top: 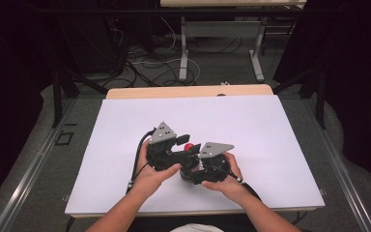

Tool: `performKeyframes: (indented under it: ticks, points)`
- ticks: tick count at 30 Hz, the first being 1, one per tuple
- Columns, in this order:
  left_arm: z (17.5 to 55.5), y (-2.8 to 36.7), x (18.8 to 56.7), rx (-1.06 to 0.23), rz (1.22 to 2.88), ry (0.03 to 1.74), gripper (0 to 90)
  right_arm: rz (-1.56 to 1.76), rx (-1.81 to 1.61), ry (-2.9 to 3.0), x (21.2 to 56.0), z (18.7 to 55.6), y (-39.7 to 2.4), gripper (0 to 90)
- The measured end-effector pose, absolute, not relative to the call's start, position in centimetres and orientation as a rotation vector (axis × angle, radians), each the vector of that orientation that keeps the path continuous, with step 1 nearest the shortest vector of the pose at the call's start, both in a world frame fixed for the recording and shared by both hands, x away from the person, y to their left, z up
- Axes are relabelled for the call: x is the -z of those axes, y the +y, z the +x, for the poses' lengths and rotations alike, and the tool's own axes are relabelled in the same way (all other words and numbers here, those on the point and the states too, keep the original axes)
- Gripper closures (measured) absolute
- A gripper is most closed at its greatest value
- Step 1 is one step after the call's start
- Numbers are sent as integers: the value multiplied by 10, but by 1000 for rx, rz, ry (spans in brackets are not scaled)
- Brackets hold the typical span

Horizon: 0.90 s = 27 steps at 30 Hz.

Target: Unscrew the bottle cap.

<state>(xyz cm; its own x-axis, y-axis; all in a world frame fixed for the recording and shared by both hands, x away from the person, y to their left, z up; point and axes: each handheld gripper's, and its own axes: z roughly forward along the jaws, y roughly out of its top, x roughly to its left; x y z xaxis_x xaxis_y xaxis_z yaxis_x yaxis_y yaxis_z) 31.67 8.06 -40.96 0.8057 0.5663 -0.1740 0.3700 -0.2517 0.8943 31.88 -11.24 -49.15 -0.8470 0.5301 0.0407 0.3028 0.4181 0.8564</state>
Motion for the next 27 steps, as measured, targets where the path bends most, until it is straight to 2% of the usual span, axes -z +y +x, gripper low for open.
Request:
performKeyframes:
  ticks: [7,10,20,27]
  points:
    - [334,98,408,-84,1959,530,500,694,-1425,2457,490,318,-112,296]
    - [337,101,411,-43,1950,506,506,687,-1421,2477,489,317,-112,296]
    - [340,97,418,-21,1942,470,535,648,-1428,2478,491,315,-108,296]
    - [334,87,421,-66,1975,474,607,645,-1424,2485,492,316,-107,297]
